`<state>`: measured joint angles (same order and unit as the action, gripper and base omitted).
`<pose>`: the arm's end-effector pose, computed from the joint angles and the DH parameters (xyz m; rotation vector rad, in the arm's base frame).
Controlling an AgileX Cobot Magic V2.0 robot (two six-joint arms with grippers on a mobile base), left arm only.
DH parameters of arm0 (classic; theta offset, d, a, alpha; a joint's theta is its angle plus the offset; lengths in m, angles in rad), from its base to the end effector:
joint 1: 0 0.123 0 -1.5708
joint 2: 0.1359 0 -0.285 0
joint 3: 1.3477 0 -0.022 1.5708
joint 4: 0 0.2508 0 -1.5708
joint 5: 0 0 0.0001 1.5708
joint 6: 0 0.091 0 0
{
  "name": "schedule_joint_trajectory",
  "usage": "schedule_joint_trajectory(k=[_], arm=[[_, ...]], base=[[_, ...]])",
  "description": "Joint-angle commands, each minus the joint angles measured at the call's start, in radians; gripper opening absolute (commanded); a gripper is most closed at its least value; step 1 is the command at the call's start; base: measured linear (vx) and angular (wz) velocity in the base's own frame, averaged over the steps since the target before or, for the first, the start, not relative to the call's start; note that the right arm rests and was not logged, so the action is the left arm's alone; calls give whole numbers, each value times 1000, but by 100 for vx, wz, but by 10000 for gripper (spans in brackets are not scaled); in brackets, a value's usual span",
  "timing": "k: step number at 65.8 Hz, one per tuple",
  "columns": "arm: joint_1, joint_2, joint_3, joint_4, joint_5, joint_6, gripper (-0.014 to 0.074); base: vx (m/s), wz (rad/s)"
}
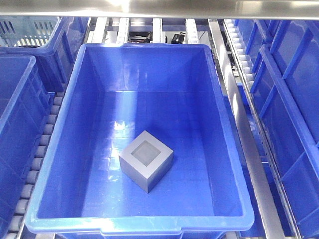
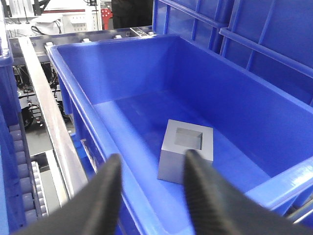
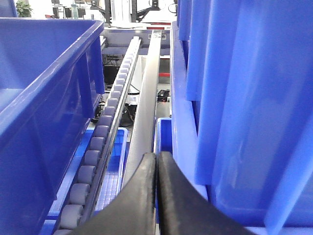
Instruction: Sort gray base to blue bin
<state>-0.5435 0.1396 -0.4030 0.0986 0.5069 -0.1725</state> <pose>0.0395 -0.0188 0.2933 0.3603 1.7058 -0.4227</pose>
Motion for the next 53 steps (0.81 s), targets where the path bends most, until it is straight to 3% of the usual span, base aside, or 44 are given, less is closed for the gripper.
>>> schedule_joint_trajectory(k=[1,5,53], arm=[[-8,11,-24,-6,-72,0,94],[-8,11,-24,-6,-71,1,-9],[-7,11,-24,-7,-25,5,-7]], base=[[0,0],[0,0],[0,0]])
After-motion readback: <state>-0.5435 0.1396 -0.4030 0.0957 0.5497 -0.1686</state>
